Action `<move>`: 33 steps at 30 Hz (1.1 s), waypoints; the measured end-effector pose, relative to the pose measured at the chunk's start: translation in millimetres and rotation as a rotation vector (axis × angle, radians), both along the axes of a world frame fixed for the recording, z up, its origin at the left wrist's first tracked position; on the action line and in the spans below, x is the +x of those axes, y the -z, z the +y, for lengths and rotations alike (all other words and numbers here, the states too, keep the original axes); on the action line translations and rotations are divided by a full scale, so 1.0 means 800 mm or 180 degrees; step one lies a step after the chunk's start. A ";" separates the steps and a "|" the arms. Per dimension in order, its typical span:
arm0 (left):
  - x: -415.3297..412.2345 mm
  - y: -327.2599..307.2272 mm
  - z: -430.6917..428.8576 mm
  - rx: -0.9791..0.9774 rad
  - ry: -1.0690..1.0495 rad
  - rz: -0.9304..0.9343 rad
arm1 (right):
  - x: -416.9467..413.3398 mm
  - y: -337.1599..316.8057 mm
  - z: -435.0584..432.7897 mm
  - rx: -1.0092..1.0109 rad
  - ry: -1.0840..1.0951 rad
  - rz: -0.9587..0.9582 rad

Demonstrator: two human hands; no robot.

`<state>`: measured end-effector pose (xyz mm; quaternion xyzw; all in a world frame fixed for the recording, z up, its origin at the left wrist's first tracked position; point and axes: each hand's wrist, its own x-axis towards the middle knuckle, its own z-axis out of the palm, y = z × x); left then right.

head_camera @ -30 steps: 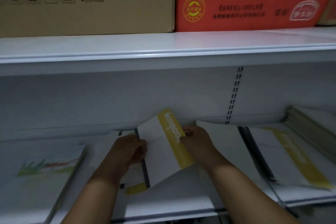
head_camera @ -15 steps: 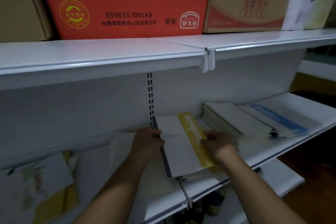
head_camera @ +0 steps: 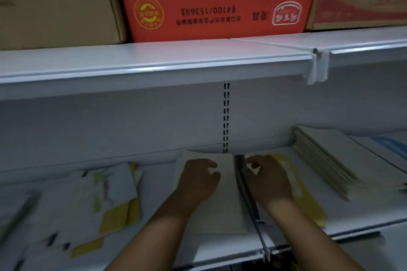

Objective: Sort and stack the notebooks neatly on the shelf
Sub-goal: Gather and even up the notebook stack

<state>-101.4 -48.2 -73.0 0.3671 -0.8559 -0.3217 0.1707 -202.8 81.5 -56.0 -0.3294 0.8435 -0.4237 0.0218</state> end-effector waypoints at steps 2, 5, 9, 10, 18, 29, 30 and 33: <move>0.039 0.002 -0.021 -0.0128 -0.0257 0.0016 | 0.049 -0.006 -0.037 -0.0187 -0.0541 0.0114; 0.109 -0.004 -0.053 -0.0229 -0.0712 -0.0022 | 0.114 -0.005 -0.090 -0.0191 -0.1244 0.0063; 0.211 -0.009 -0.094 -0.0195 -0.1383 0.0169 | 0.176 0.014 -0.155 0.0394 -0.1589 -0.0064; 0.235 -0.008 -0.105 -0.0205 -0.1504 0.0169 | 0.185 0.020 -0.169 0.0649 -0.1608 -0.0088; 0.334 0.011 -0.161 0.0238 -0.1893 -0.0179 | 0.220 0.062 -0.224 0.1324 -0.1225 -0.0147; 0.352 0.001 -0.214 0.1287 -0.1938 0.0854 | 0.229 0.052 -0.234 0.1074 -0.0858 -0.0340; 0.352 0.001 -0.217 0.1377 -0.1942 0.0936 | 0.230 0.053 -0.233 0.1019 -0.0844 -0.0351; 0.353 0.000 -0.219 0.1448 -0.1900 0.1030 | 0.233 0.055 -0.230 0.0932 -0.0806 -0.0506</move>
